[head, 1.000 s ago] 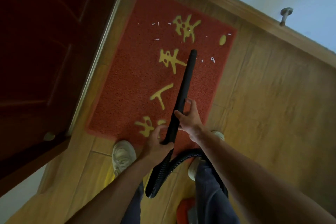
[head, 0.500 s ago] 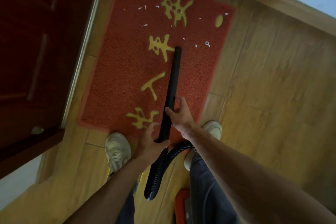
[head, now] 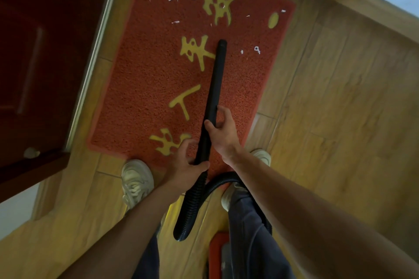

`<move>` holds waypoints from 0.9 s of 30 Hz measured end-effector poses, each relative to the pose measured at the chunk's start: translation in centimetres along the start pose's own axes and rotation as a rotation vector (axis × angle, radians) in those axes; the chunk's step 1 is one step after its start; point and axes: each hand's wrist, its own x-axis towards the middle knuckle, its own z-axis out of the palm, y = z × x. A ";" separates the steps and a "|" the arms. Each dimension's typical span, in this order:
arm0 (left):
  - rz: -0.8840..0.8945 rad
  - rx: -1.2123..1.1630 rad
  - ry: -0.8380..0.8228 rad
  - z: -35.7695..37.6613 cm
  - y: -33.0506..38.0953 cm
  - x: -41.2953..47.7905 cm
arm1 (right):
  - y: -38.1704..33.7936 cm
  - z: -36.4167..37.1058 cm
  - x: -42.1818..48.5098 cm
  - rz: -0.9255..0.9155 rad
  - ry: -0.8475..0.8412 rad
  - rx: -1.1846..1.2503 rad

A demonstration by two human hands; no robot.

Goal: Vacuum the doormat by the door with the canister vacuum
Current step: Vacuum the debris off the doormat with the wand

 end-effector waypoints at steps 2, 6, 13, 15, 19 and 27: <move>-0.006 0.013 -0.006 -0.1 0.1 0.1 | -0.1 -0.2 0.1 0.022 -0.018 0.018; -0.011 0.047 0.000 -0.3 0.0 0.0 | -0.1 -0.3 -0.2 0.047 -0.021 0.020; 0.014 0.061 -0.008 0.2 -0.5 0.2 | 0.6 -1.2 -0.5 0.064 -0.023 0.092; 0.018 0.069 -0.004 0.4 -0.4 0.3 | 0.7 -1.5 -0.4 0.058 -0.012 0.092; 0.015 0.075 -0.026 0.7 -0.4 0.6 | 0.8 -2.1 0.0 0.077 -0.029 0.121; 0.010 0.070 -0.063 1.5 0.5 0.7 | 0.9 -3.3 0.3 0.063 -0.015 0.141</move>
